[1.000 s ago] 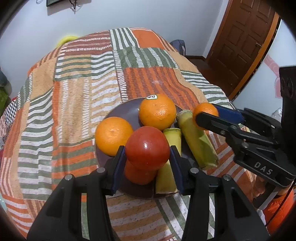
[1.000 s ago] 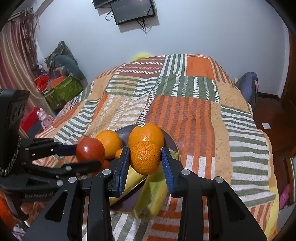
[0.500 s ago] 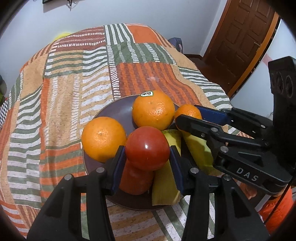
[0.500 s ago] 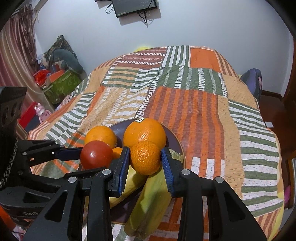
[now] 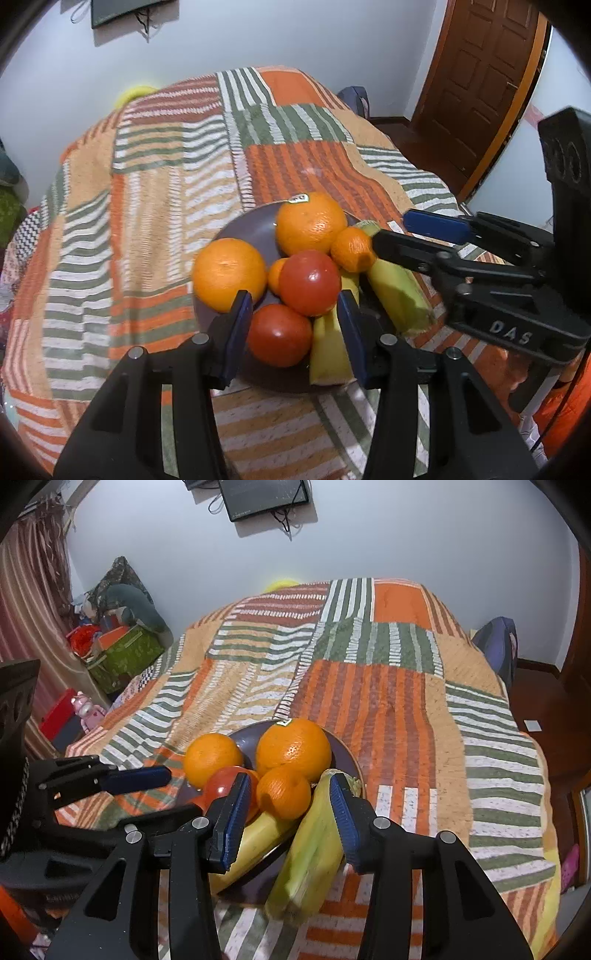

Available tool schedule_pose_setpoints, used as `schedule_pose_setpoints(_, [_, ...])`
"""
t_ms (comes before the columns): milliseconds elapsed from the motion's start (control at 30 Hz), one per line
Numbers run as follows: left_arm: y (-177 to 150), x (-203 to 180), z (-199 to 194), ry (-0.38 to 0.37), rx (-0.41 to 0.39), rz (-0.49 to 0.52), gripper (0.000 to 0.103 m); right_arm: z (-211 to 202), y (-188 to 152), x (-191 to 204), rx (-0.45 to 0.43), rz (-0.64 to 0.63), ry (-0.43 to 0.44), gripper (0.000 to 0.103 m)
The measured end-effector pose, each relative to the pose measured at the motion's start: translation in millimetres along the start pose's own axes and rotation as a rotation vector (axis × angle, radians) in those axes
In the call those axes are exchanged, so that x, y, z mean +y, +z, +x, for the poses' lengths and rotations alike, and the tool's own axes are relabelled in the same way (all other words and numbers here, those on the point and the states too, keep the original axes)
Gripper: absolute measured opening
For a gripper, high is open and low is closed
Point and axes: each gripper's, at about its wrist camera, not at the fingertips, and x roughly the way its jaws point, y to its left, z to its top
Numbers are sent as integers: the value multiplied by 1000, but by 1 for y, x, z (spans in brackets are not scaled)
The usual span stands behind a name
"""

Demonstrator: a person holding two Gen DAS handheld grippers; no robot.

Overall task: Organize fruits
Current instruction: 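Carry the mandarin and tomato onto the plate and open both grippers, then grasp a small dark red plum with the right gripper while the left gripper grasps another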

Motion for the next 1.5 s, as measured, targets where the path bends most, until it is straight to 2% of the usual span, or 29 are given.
schedule_pose_setpoints(233, [-10, 15, -37, 58, -30, -17, 48, -28, -4, 8, -28, -27, -13, 41])
schedule_pose_setpoints(367, [-23, 25, -55, 88, -34, -48, 53, -40, -10, 16, -29, -54, -21, 41])
schedule_pose_setpoints(833, [-82, 54, -89, 152, 15, -122, 53, -53, -55, 38, 49, -56, 9, 41])
schedule_pose_setpoints(933, [-94, 56, -90, 157, 28, -121, 54, -48, -63, 44, 80, -69, 14, 41])
schedule_pose_setpoints(1033, [-104, 59, -86, 146, 45, -133, 59, -39, -72, 50, 112, -84, 16, 41])
schedule_pose_setpoints(1267, [-119, 58, -67, 125, 102, -121, 59, -14, -94, 54, 193, -95, 24, 40])
schedule_pose_setpoints(1433, [-126, 57, -51, 116, 145, -97, 59, -4, -103, 52, 223, -88, 21, 34])
schedule_pose_setpoints(1500, [-128, 56, -45, 115, 159, -90, 59, 0, -104, 52, 235, -90, 21, 29])
